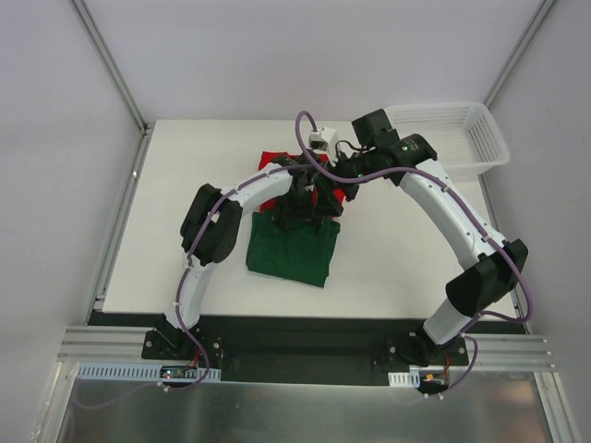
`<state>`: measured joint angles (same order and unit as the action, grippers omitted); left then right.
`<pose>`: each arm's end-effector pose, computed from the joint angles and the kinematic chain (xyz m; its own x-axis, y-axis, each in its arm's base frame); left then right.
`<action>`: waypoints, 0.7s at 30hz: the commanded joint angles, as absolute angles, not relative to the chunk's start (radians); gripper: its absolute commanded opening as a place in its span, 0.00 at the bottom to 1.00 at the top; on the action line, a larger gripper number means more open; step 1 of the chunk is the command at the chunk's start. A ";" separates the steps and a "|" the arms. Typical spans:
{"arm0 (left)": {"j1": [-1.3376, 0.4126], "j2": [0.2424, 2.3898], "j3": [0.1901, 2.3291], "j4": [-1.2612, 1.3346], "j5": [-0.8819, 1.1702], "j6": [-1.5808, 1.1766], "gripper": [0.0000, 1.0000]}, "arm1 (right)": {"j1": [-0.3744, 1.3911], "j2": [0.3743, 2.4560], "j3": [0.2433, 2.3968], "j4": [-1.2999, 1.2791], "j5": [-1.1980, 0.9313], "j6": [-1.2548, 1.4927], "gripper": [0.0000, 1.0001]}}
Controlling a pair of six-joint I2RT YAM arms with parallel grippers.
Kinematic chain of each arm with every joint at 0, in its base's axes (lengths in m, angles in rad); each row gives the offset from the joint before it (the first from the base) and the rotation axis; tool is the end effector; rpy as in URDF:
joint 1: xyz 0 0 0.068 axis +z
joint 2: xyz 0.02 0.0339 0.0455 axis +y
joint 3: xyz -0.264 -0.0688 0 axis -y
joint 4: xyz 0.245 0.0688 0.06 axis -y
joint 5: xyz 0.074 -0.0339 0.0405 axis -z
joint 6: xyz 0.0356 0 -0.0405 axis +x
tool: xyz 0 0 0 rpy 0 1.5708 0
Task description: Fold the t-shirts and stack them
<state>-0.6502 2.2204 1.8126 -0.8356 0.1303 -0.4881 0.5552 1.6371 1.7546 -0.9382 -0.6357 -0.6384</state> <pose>0.3662 -0.2843 0.1782 -0.9627 0.1480 -0.2263 0.2061 0.9435 -0.2595 0.2810 0.1992 0.3901 -0.0416 -0.5900 -0.8063 -0.9873 0.1480 -0.0574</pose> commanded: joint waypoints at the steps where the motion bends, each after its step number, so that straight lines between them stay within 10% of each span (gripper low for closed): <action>1: -0.646 2.253 1.870 -0.759 0.150 -0.497 0.99 | 0.557 1.597 1.749 -0.922 -0.655 -0.660 1.00; 21: -0.618 1.918 1.522 -0.664 0.330 -0.489 0.99 | 0.537 1.559 1.665 -0.893 -0.508 -0.643 1.00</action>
<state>-0.6449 2.0995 1.6440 -0.6682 0.3134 -0.4873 0.5541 1.6238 1.7050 -0.9203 -0.5949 -0.6590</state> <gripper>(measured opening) 0.993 0.996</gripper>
